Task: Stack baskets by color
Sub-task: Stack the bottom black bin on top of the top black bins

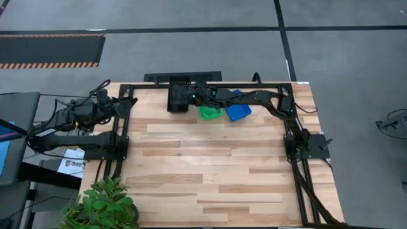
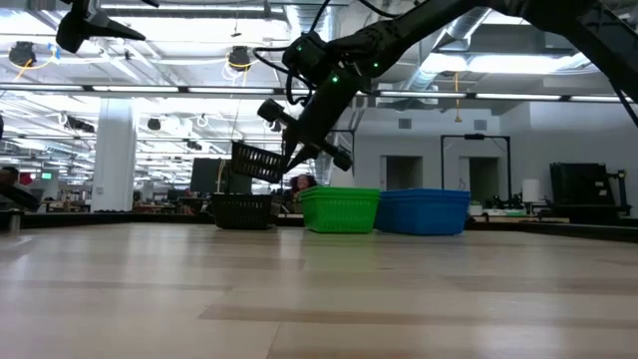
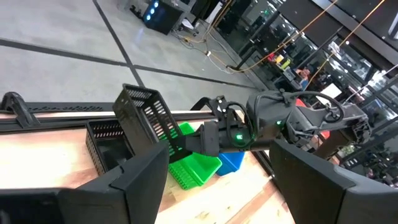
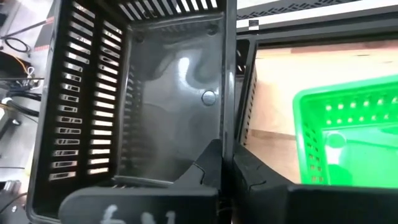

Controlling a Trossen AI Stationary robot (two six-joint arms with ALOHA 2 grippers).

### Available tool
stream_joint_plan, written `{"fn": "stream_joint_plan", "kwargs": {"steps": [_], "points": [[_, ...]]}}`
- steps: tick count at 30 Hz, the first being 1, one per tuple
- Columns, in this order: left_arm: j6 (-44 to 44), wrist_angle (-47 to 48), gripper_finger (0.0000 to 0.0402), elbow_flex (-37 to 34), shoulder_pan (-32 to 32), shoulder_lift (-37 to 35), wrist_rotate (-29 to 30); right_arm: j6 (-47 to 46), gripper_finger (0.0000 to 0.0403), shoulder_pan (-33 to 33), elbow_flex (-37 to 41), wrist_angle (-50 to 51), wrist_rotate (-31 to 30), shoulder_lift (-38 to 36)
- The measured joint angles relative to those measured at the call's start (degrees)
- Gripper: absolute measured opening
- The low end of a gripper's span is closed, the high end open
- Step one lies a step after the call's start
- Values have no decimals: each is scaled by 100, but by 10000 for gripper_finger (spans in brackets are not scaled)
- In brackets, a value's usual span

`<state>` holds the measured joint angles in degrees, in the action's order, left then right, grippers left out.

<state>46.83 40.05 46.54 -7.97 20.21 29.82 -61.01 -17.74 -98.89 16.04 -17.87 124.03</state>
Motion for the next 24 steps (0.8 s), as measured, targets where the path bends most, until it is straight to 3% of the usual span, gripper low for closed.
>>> {"fn": "stream_joint_plan", "kwargs": {"steps": [14,24], "points": [[-3,0,265,0,0,0,64,30,39,9,0,-324,-9,0],[-24,0,265,0,0,0,65,583,40,87,-2,-569,-20,0]]}}
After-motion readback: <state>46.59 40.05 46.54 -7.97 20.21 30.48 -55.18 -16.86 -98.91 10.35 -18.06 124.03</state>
